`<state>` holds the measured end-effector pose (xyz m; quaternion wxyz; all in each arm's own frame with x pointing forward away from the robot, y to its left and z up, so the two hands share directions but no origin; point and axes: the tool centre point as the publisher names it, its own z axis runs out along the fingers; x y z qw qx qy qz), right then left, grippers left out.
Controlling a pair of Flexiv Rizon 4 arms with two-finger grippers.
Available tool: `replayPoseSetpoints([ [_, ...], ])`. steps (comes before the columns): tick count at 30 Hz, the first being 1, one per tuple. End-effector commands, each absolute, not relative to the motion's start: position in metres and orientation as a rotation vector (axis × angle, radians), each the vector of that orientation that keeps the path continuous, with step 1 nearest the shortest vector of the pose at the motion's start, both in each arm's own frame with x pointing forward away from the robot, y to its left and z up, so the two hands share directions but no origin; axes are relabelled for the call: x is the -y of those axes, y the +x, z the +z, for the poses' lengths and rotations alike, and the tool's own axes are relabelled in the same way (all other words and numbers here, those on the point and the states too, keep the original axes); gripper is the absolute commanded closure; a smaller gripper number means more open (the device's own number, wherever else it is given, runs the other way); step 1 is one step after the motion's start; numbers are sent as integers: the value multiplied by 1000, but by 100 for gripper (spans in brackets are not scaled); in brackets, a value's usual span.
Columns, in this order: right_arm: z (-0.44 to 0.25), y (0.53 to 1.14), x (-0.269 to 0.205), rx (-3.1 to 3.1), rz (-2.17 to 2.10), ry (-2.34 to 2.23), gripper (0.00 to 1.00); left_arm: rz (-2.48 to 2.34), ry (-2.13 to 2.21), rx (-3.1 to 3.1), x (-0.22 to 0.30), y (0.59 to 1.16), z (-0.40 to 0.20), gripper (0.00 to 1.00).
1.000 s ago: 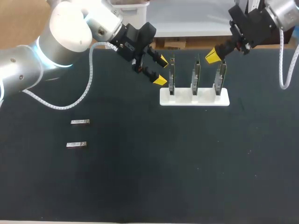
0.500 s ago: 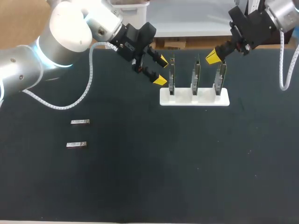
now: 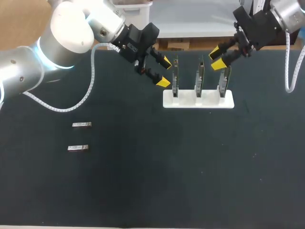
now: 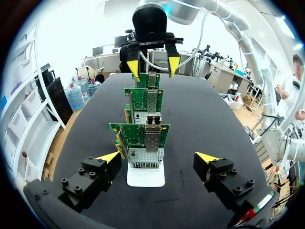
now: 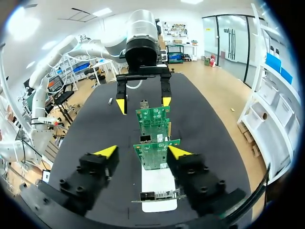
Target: Pick up the optical module with the left hand, and insert it into the network port with the right hand.
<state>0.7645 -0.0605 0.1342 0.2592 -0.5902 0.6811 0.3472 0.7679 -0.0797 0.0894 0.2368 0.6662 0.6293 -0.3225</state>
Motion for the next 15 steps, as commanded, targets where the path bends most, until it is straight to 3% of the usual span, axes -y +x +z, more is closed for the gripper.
replayPoseSetpoints([
  [1, 134, 763, 60, -1847, 937, -1597, 0, -884, 1830, -1728, 80, 769, 90, 0],
  [15, 134, 763, 60, -1847, 937, -1597, 0, -727, 1894, -1770, 44, 754, 90, 0],
])
